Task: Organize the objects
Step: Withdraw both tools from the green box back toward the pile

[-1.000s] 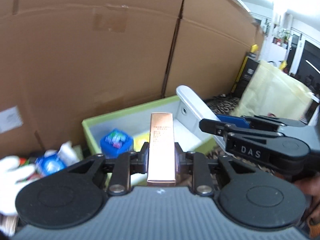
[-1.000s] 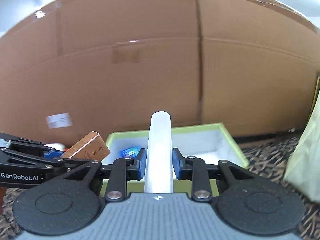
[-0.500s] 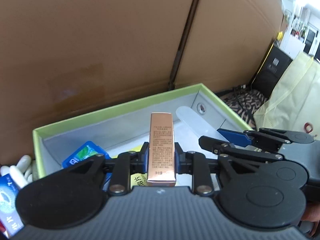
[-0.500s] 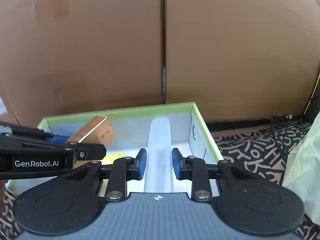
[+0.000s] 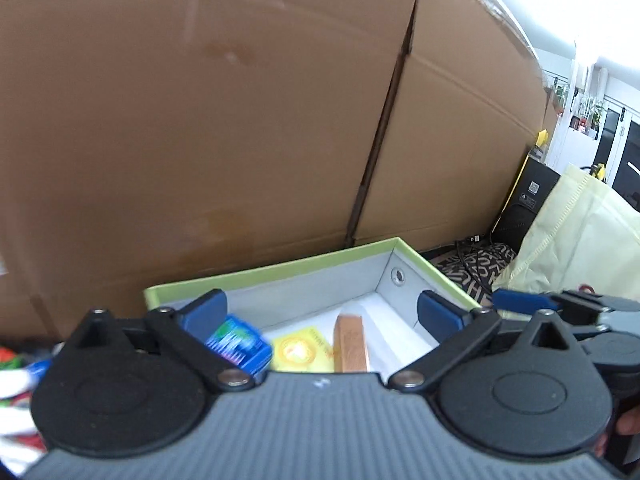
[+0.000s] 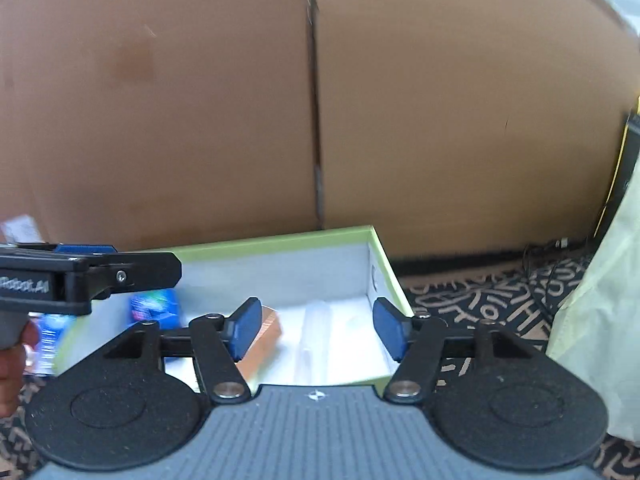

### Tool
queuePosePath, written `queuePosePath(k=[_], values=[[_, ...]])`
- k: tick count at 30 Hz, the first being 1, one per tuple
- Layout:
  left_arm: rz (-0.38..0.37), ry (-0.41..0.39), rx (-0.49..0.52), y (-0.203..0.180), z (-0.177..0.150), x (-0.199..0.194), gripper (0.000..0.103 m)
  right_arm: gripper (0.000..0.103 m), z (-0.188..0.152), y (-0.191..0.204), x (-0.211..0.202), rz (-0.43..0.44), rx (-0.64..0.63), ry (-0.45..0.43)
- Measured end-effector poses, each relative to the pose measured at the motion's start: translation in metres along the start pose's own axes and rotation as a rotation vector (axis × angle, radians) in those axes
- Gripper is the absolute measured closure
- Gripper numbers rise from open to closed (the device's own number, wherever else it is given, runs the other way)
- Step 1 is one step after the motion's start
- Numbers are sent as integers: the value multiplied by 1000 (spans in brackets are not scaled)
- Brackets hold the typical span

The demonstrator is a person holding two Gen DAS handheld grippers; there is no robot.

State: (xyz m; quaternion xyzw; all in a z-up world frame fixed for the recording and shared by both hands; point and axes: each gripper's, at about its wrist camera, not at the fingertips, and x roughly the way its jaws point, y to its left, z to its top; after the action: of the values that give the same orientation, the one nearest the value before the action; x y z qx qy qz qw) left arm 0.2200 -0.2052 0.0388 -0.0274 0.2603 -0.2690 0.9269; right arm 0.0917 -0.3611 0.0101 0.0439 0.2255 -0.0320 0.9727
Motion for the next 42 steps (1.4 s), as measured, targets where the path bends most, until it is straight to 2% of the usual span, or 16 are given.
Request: queuePosePath(k=[5,11,14,21,25,29,31,35,39,42], values=[[46,-21,2,4,-27,-56,0,24,-24,20,-51,82,54,-64],[124,-15,-17,24,-75,-121,0,20,-63,57,-84,160,69,-55],[155,-3,-64,52,-96,-153,0,19,-81,80,-83,181,53,-21],[273,35,-203,107,-141,-180,0,19,-116,128,-63,274,32,86],[343,54,-226,135,-156,-194,0,19,-127,161,-54,307,-41,134],[388,41,-270,161,-160,-208,0,19,-125,190,-42,341,-80,132],[401,30,-301,174,-160,-214,0,23,-121,203,-30,348,-83,135],[420,9,-312,197,-155,-218,0,42,-111,229,-5,355,-100,153],[453,-11,-292,223,-144,-212,0,48,-105,251,23,318,-123,164],[434,-9,-287,240,-135,-199,4,53,-100,260,44,289,-113,176]])
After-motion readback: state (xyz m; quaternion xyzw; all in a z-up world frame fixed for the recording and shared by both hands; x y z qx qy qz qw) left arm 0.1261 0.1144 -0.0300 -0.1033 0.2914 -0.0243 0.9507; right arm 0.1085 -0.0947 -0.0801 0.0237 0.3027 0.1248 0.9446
